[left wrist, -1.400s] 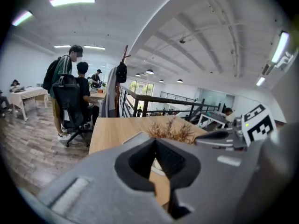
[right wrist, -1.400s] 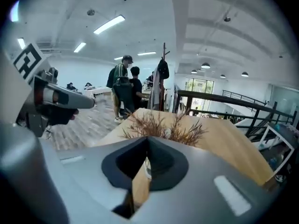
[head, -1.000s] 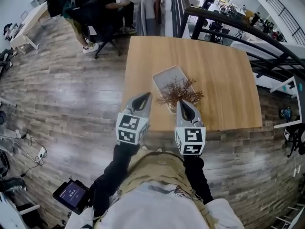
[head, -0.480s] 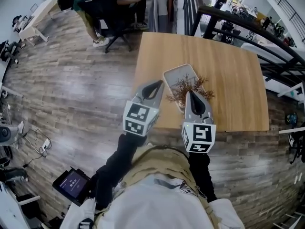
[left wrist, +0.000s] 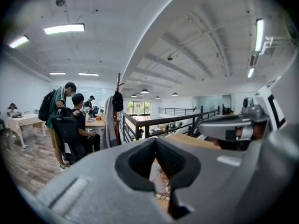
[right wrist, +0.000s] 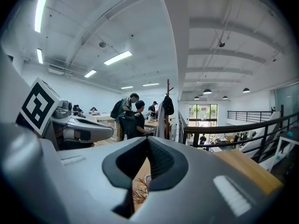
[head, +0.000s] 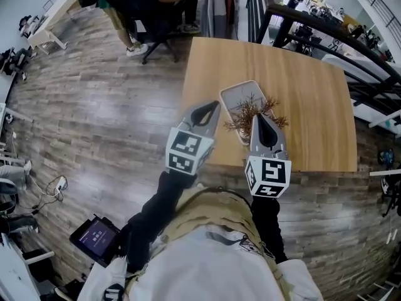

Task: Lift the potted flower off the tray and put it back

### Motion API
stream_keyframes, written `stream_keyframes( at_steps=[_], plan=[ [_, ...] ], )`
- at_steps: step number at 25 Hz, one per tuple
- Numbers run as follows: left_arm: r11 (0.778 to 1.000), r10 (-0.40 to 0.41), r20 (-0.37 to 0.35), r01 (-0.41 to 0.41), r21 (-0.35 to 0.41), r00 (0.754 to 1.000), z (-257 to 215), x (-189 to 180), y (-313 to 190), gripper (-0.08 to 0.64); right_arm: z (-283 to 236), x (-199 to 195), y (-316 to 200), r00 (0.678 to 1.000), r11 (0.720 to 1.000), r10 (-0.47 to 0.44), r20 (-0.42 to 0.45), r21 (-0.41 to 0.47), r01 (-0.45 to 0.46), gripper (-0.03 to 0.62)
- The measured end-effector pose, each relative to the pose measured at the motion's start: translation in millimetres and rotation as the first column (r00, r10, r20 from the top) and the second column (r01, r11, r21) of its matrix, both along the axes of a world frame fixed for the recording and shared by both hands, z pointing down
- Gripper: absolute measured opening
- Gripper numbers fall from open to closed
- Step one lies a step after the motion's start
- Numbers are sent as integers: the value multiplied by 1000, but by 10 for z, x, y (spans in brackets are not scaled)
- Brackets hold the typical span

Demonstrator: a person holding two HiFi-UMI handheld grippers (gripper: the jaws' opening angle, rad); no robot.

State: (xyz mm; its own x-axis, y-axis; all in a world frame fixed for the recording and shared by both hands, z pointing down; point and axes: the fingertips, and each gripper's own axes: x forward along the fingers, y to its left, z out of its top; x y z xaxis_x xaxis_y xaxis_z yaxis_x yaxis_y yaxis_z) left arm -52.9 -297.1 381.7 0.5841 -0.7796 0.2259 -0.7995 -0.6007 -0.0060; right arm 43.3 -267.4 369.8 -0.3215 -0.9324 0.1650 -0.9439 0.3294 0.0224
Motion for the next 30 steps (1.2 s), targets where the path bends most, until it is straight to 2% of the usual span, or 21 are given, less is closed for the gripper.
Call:
stream_keyframes(
  at_steps=[21,26,30],
  plan=[
    [999,-47,4,47,-9,999,62,-140,-80,2,6,-44,-134,1000,1000,-15,-23,3,15,3],
    [998,11,-12,-11,-58,1000,95,-44,-20,2,19,-25,-120,1000,1000,-13,-25,0,13,3],
    [999,16,-13,-17,-45,1000,113,-43,12,2,30,-33,-77,1000,1000,-9,-27,2,9,3]
  ],
)
